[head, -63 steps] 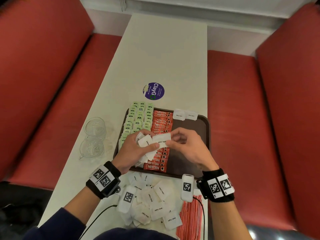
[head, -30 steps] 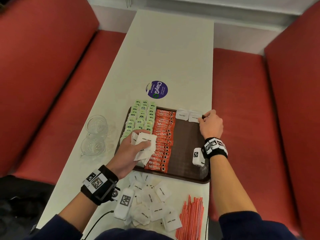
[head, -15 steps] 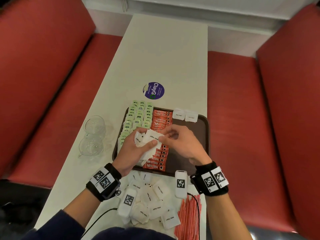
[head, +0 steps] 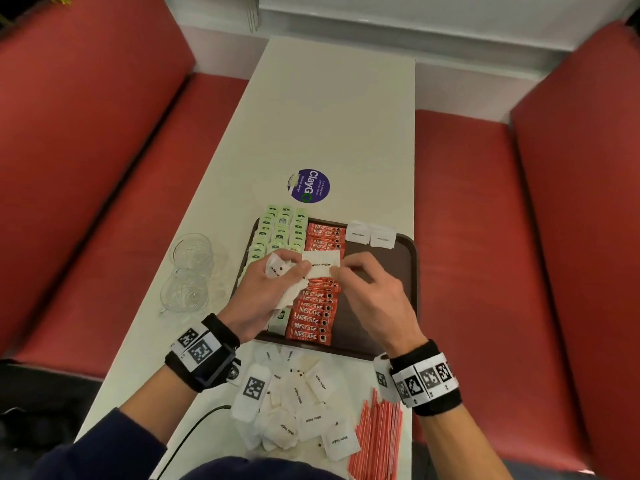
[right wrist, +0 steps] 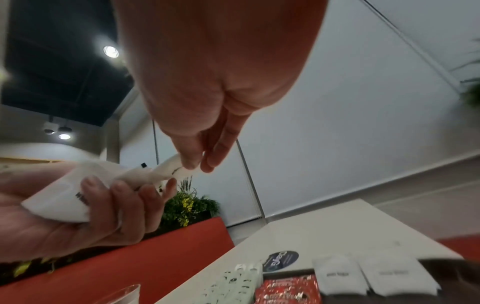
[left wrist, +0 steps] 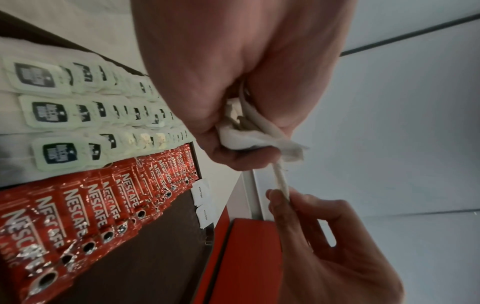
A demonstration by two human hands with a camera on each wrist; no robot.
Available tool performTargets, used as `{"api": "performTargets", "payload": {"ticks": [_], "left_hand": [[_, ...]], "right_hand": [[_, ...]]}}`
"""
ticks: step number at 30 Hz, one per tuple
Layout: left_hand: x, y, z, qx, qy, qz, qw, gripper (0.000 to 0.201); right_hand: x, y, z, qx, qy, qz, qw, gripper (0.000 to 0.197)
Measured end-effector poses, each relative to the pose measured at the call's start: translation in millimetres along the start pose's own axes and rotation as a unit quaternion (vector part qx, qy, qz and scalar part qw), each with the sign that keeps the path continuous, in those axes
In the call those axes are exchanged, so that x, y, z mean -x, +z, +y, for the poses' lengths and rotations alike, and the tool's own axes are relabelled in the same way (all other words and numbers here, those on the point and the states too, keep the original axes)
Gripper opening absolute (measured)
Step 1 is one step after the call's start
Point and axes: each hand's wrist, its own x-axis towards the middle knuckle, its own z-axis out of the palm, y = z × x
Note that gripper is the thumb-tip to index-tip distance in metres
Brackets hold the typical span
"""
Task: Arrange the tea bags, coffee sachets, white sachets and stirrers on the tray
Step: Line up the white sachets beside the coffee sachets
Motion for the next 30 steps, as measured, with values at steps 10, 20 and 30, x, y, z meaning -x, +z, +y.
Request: {"api": "performTargets", "payload": {"ticks": [10, 20, 30], "left_hand": [[-10.6, 6.9, -2.9, -0.133, 0.075, 0.009, 0.988, 0.011], [-3.7, -9.0, -21.5, 0.037, -0.043, 0.076, 0.995, 0.025], [-1.8, -29.9, -28.3, 0.169, -0.125, 0.091, 0.973, 0.029]], "right_hand": [[-10.4, 9.0, 14.1, -0.380, 0.266, -0.020, 0.886, 0.022], [-47.7, 40.2, 136.3, -0.135, 0.385, 0.078, 0.910, 0.014], [-75.1, 78.5, 153.2, -0.117, 0.379, 0.055, 0.916, 0.018]]}}
